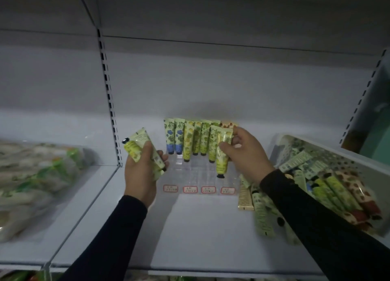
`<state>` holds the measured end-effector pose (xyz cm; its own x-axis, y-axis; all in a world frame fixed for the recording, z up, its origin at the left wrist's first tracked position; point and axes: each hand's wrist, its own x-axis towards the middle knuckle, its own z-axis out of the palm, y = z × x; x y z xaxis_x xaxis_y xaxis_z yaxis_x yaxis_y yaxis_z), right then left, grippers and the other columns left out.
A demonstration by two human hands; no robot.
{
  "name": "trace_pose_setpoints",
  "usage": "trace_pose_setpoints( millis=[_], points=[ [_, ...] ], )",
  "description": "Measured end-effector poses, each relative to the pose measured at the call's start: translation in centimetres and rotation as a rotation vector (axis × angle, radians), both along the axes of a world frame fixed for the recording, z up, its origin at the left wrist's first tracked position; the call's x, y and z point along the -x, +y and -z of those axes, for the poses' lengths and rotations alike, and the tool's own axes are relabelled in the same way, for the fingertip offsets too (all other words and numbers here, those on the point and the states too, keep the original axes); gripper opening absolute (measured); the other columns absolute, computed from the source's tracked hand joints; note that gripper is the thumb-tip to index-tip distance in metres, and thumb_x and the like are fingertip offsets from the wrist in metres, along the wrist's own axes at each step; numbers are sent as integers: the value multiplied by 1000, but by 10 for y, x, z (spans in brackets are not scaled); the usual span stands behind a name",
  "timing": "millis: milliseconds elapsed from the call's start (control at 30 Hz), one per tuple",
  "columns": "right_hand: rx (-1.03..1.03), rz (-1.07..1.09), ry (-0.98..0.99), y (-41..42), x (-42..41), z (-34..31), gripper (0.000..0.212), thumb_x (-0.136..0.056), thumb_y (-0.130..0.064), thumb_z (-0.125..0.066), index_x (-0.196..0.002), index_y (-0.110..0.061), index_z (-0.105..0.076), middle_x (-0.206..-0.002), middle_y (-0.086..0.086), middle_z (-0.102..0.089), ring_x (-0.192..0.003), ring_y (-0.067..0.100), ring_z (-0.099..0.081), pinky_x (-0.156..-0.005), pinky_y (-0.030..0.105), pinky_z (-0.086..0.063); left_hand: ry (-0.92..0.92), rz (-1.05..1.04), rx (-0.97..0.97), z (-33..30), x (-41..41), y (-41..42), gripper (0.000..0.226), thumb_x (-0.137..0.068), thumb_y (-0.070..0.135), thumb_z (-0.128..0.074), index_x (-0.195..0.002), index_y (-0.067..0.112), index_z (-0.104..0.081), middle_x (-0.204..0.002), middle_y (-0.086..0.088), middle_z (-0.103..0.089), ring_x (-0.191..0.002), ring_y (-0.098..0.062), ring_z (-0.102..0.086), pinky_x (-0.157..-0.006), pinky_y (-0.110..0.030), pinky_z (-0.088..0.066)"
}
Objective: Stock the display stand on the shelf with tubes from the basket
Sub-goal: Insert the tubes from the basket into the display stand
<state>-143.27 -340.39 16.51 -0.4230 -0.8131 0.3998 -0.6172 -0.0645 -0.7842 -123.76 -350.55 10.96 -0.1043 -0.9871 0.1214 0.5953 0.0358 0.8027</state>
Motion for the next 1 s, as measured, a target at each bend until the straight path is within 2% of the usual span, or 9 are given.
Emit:
trace_pose_setpoints(
  millis=[100, 167, 233, 300, 400, 600, 700, 767, 1000],
  points=[
    [9, 46, 63, -19, 2, -5, 35, -92, -30, -60, -124, -19, -53, -82, 6, -56, -79, 28, -63, -79, 45, -55, -49, -86, -16, 9, -11, -22, 10, -93, 9, -60, -102, 10, -55, -78, -8, -60, -67, -22, -61, -60, -31, -55],
    [35, 110, 169, -32, 0, -7, 27, -93, -31, -56, -99, -5, -58, -76, 17, -53, -75, 33, -59, -66, 38, -47, -80, -115, -18, 16, -17, -36, 13, -92, 5, -59, -103, 9, -54, -77, -9, -58, -64, -21, -58, -56, -29, -52],
    [72, 178, 264, -43, -5, -8, 38, -94, -30, -53, -74, 2, -48, -69, 23, -48, -65, 35, -48, -56, 32, -31, -118, -122, -9, 25, -21, -46, 10, -91, 5, -58, -101, 8, -55, -76, -10, -58, -63, -21, -56, -54, -28, -51],
    [103, 221, 329, -53, -10, -9, 45, -95, -30, -52, -61, -2, -41, -58, 17, -40, -54, 23, -35, -51, 25, -25, -155, -117, 0, 34, -22, -51, 10, -90, 7, -60, -100, 8, -56, -76, -11, -59, -64, -23, -56, -53, -28, -50],
    [105, 237, 386, -67, -14, -8, 51, -97, -30, -51, -53, -14, -31, -48, 0, -29, -46, 15, -26, -49, 17, -28, -219, -126, 21, 41, -21, -55, 4, -89, 7, -60, -89, 10, -60, -73, -11, -60, -61, -23, -56, -55, -30, -49],
    [131, 222, 317, -81, -17, 0, 50, -96, -32, -52, -57, -2, -51, -56, 14, -55, -52, 24, -45, -51, 17, -31, -232, -124, 47, 40, -21, -53, 15, -89, 4, -59, -78, 14, -61, -68, -9, -61, -57, -23, -55, -57, -32, -48],
    [125, 210, 327, -83, -18, 2, 52, -97, -29, -53, -50, -11, -40, -48, 5, -41, -48, 17, -35, -50, 19, -28, -227, -117, 42, 39, -20, -53, 16, -89, 4, -59, -78, 14, -61, -66, -8, -61, -54, -22, -55, -55, -30, -47],
    [100, 195, 348, -83, -19, 5, 52, -97, -28, -53, -51, -13, -35, -47, 1, -35, -48, 15, -32, -51, 28, -26, -231, -104, 45, 38, -20, -53, 15, -89, 4, -59, -79, 14, -61, -66, -8, -61, -53, -22, -55, -54, -30, -47],
    [-52, 163, 432, -83, -22, -4, 52, -102, -27, -39, -53, -11, -36, -49, 4, -38, -48, 18, -37, -54, 32, -33, -208, -86, 42, 39, -20, -51, 11, -90, 4, -58, -83, 13, -61, -70, -10, -61, -56, -22, -55, -56, -31, -48]
  ],
)
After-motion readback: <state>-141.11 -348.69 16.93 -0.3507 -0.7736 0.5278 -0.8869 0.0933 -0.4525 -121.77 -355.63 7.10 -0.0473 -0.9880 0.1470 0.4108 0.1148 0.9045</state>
